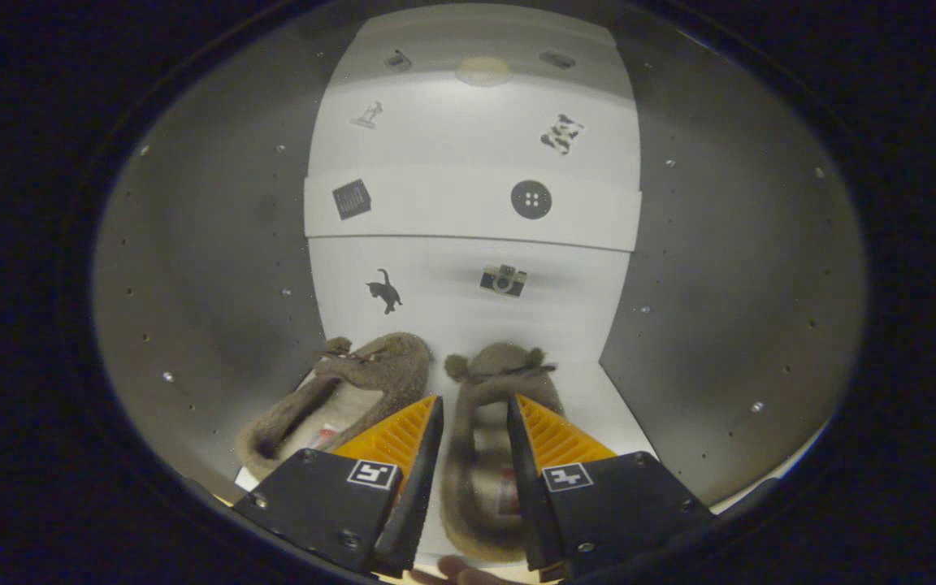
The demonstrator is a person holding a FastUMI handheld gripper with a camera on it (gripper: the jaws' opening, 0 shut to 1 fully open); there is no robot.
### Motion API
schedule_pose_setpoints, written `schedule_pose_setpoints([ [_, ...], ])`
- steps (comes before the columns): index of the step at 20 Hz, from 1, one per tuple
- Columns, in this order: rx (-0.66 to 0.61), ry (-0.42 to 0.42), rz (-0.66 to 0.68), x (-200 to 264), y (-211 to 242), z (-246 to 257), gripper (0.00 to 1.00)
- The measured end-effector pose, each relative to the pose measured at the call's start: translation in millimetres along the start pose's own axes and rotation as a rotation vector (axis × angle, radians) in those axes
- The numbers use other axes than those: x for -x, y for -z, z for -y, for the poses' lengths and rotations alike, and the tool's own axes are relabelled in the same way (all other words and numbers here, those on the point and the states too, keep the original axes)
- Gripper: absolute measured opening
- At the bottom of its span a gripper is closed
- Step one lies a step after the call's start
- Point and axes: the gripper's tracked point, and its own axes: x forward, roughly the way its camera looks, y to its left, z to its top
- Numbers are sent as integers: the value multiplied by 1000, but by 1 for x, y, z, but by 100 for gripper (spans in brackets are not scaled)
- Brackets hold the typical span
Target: Open the shoe cabinet door, grab the shoes and put them into the shoe cabinet, then close the shoe cabinet door.
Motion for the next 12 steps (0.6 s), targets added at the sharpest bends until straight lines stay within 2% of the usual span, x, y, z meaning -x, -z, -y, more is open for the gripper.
schedule_pose_setpoints([
  [2,17,-23,52,32,-7,-7,52],
  [7,33,-84,132,123,-13,-27,100],
  [12,65,-128,197,235,-19,-36,100],
])
